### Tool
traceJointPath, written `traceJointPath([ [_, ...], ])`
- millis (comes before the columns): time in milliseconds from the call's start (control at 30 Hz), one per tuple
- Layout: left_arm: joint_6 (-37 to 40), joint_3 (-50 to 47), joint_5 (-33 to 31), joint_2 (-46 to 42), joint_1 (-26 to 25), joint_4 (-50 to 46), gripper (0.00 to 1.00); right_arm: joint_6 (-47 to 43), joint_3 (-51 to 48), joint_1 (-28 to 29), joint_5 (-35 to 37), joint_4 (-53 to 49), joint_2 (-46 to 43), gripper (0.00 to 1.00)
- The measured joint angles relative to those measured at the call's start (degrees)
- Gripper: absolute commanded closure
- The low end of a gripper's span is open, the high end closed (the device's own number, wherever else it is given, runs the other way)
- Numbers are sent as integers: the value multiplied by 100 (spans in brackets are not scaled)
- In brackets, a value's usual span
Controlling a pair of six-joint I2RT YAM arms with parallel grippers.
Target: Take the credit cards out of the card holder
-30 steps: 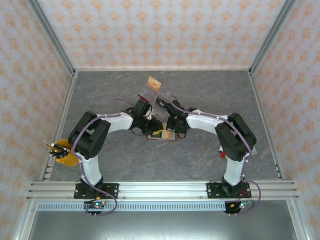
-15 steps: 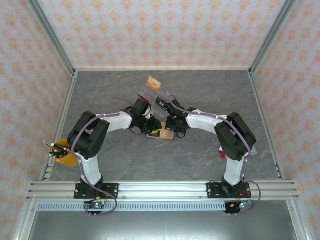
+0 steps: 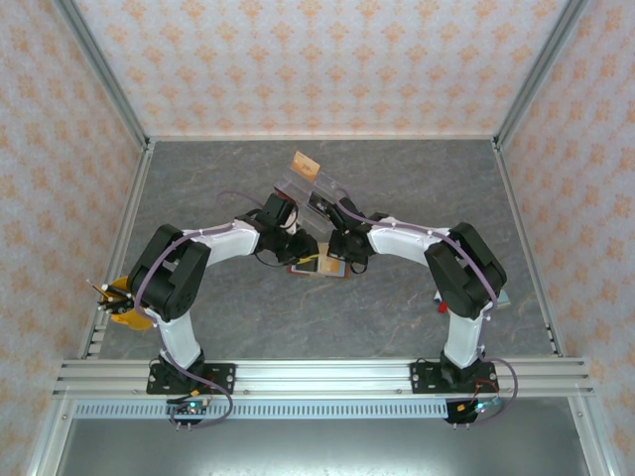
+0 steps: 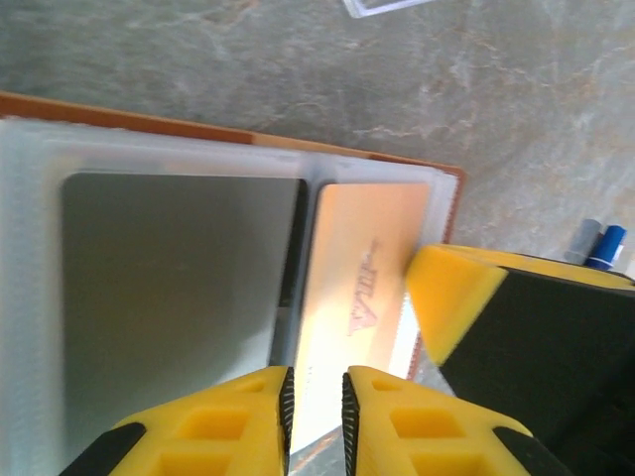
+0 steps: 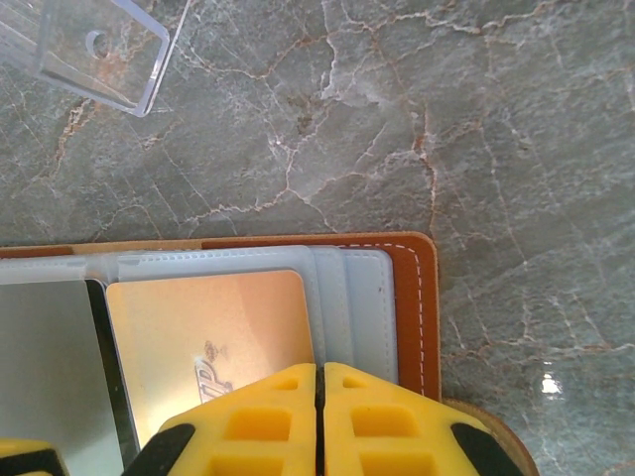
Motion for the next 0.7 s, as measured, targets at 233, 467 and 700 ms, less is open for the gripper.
traceJointPath([
  [233,-138,-2,155,79,-4,197,78,0,0,0,-2,2,0,91],
  [467,-203,-2,155,319,-7,214,76,0,0,0,-4,2,2,92],
  [700,-188,155,85,348,-50,-15,74,0,0,0,-9,7,7,92],
])
